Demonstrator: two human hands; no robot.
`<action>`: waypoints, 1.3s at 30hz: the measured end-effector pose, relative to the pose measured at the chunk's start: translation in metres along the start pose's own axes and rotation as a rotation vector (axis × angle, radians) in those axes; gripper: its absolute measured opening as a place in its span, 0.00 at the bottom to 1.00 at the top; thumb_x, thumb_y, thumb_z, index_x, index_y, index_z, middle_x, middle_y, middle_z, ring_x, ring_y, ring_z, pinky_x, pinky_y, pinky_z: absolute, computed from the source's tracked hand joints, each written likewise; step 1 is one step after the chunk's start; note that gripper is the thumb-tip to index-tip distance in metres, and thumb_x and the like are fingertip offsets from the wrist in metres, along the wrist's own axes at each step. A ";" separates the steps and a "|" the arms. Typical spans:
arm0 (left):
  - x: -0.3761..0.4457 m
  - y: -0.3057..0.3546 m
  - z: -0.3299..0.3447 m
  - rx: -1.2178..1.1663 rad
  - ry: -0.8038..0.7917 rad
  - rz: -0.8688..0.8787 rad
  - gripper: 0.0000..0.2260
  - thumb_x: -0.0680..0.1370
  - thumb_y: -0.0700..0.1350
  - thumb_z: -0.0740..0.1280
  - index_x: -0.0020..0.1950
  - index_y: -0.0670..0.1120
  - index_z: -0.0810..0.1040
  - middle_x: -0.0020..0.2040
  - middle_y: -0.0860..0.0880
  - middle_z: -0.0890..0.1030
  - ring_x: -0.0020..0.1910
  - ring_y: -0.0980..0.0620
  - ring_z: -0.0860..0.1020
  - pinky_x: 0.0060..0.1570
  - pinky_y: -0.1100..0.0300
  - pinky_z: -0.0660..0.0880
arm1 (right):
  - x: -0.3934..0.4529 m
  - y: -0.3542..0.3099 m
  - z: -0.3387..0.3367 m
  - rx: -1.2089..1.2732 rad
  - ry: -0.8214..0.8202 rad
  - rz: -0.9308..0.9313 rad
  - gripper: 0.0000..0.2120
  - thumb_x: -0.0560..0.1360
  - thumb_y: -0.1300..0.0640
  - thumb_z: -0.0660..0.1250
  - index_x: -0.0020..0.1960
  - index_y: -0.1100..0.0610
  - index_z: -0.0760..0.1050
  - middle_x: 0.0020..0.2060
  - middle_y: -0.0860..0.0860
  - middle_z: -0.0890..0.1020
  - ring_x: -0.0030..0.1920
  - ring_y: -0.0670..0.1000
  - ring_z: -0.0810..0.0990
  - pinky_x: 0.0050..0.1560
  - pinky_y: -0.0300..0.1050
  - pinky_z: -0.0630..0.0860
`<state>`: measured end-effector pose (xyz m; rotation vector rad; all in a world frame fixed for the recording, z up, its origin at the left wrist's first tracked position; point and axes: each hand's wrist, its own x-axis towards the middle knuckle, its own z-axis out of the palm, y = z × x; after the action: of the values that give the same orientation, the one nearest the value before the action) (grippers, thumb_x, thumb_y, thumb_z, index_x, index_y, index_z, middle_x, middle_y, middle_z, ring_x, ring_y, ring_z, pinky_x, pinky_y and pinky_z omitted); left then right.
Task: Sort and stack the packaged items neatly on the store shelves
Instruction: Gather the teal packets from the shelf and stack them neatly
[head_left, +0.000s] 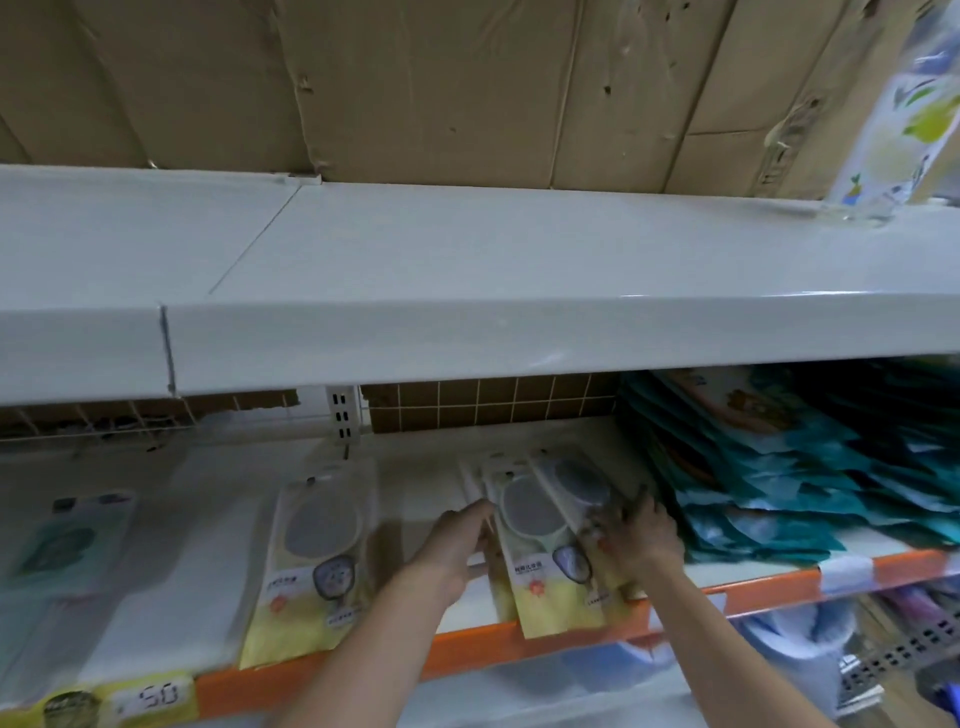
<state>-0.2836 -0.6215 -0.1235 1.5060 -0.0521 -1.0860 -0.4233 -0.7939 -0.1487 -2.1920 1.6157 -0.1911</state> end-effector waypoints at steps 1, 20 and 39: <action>-0.001 0.003 0.003 -0.061 -0.006 -0.014 0.08 0.77 0.45 0.65 0.51 0.42 0.74 0.46 0.42 0.76 0.46 0.47 0.74 0.42 0.55 0.74 | 0.000 0.002 0.004 -0.041 0.010 -0.011 0.30 0.79 0.40 0.54 0.75 0.55 0.58 0.71 0.56 0.67 0.70 0.58 0.65 0.66 0.51 0.64; 0.005 0.010 0.039 -0.114 0.104 0.156 0.17 0.68 0.37 0.75 0.56 0.42 0.77 0.45 0.38 0.84 0.41 0.40 0.83 0.40 0.48 0.81 | -0.015 -0.043 -0.003 0.634 -0.342 -0.217 0.38 0.65 0.49 0.74 0.71 0.51 0.63 0.66 0.52 0.71 0.65 0.54 0.71 0.61 0.49 0.74; -0.001 0.030 0.007 0.160 0.139 0.626 0.34 0.61 0.55 0.80 0.64 0.51 0.72 0.55 0.55 0.81 0.54 0.57 0.80 0.37 0.71 0.75 | -0.047 -0.078 -0.010 1.215 -0.432 -0.418 0.29 0.74 0.68 0.64 0.70 0.49 0.62 0.58 0.45 0.77 0.51 0.34 0.78 0.43 0.28 0.75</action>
<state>-0.2728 -0.6340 -0.0980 1.5525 -0.4902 -0.4820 -0.3729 -0.7335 -0.1025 -1.3862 0.4890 -0.5822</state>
